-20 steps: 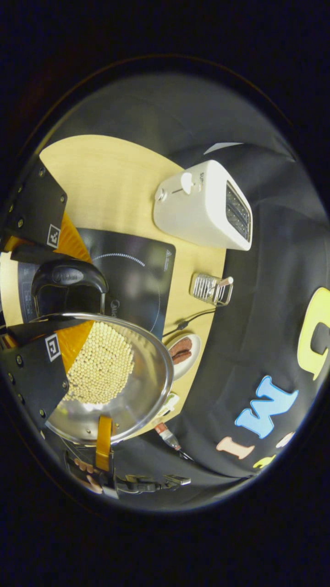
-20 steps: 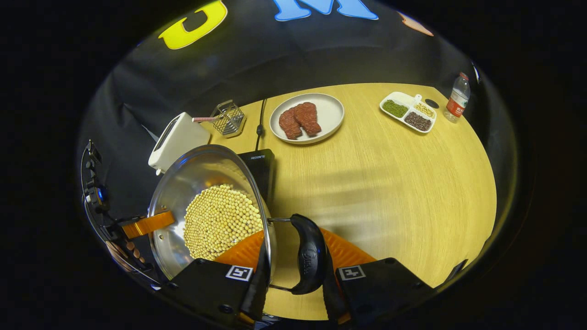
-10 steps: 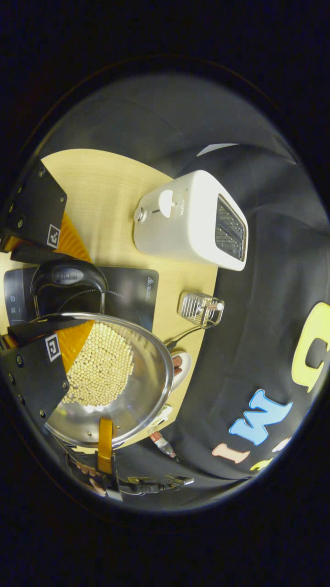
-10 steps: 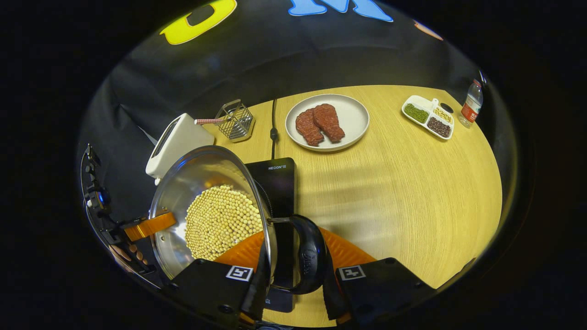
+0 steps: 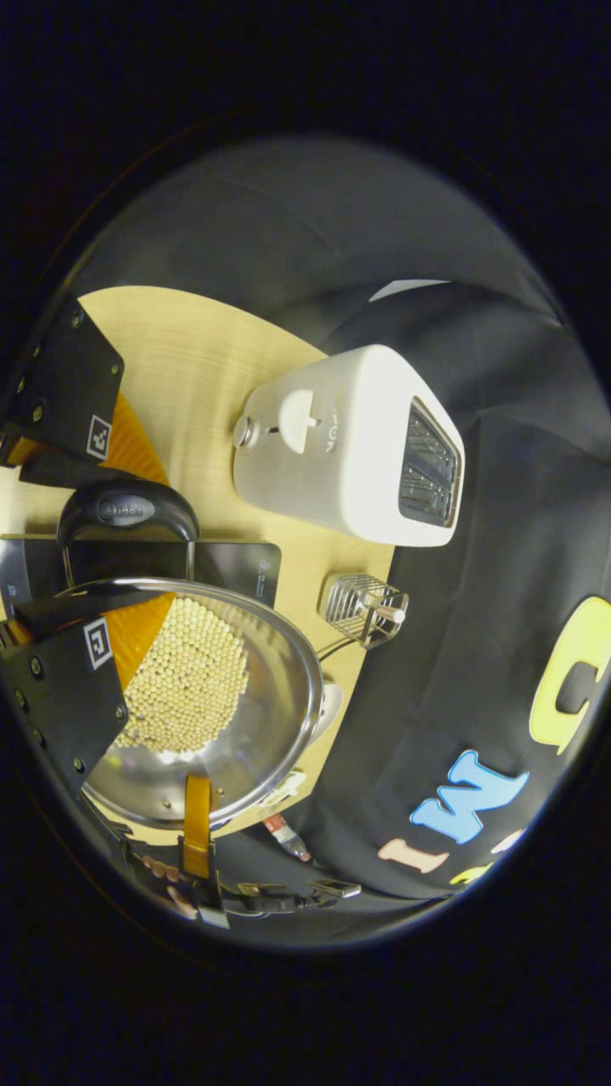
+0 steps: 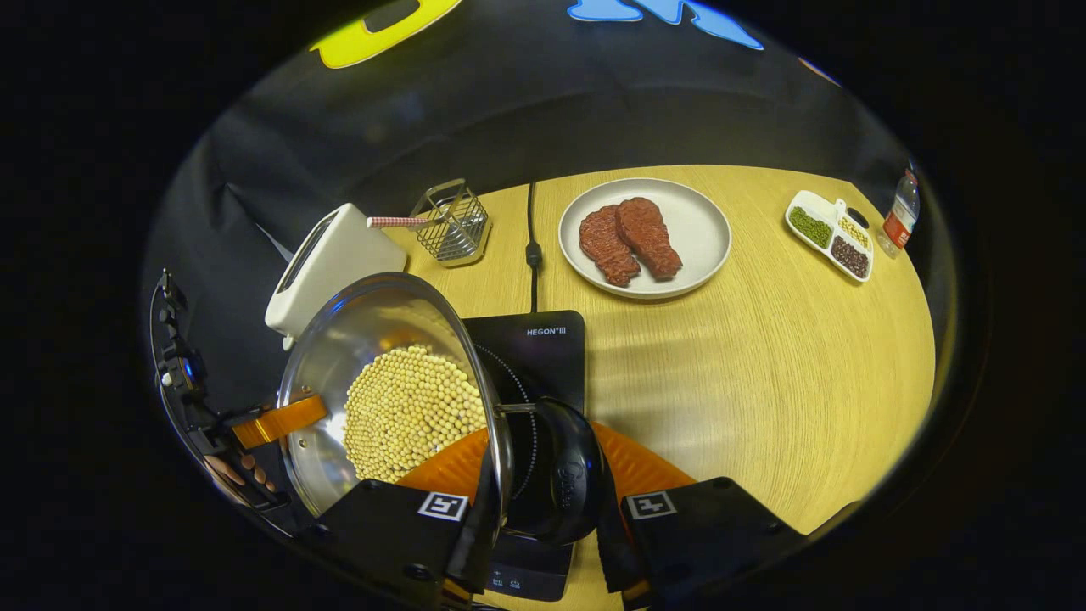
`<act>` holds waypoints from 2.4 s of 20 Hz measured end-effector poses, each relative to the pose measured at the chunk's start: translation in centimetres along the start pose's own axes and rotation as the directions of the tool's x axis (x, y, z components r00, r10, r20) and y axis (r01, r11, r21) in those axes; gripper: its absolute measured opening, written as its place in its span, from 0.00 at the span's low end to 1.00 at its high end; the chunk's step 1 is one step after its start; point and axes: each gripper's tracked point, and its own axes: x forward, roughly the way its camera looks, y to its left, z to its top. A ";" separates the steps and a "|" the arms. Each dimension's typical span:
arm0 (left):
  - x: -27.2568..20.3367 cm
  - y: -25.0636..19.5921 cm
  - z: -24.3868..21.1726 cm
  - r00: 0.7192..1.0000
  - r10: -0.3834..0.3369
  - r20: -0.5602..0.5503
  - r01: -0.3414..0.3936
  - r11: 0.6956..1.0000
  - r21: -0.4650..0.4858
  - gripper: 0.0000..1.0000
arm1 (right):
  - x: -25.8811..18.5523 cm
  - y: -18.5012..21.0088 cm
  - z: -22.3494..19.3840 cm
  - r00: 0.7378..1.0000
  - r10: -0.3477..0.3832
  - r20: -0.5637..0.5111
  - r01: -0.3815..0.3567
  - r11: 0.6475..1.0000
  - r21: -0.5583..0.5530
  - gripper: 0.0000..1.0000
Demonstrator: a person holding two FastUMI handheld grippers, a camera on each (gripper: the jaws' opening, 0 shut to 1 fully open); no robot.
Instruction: First push the handle of the pot to place it horizontally, then grasp the pot with both hands and set it on the induction cooktop.
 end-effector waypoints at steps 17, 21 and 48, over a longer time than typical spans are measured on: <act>1.2 -0.7 0.1 1.000 -0.007 -0.018 0.008 1.000 0.018 0.51 | 1.7 -1.8 -0.4 1.000 0.011 -0.019 -0.011 1.000 0.021 0.58; 1.5 -0.7 -0.3 0.999 -0.006 -0.032 0.007 1.000 0.021 0.57 | 1.7 -1.7 -0.4 1.000 0.015 -0.020 -0.014 1.000 0.015 0.56; -16.6 -11.6 5.6 0.898 0.306 0.316 -0.322 0.947 -0.002 0.80 | -19.8 -14.1 5.3 0.919 0.031 0.393 0.001 0.997 -0.081 0.98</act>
